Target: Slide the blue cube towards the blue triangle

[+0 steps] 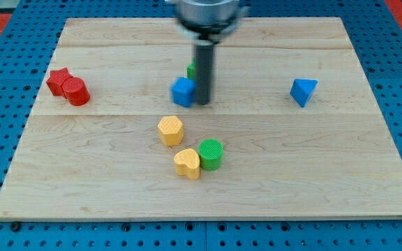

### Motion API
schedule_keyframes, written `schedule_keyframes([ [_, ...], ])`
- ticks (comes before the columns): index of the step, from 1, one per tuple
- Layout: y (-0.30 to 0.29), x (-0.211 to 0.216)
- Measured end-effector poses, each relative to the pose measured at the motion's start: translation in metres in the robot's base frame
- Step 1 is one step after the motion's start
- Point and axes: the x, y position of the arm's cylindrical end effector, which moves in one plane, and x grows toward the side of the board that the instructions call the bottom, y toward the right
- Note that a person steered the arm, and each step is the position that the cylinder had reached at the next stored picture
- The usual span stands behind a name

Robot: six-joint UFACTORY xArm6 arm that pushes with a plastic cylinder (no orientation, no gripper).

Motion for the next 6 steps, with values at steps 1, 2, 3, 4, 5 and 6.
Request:
schedule_keyframes([
  [1,-0.012,0.015],
  [2,-0.103,-0.017],
  [3,-0.083,-0.044],
  [4,0.002,-0.026],
  [5,-0.032,0.006],
  [6,0.008,-0.005],
])
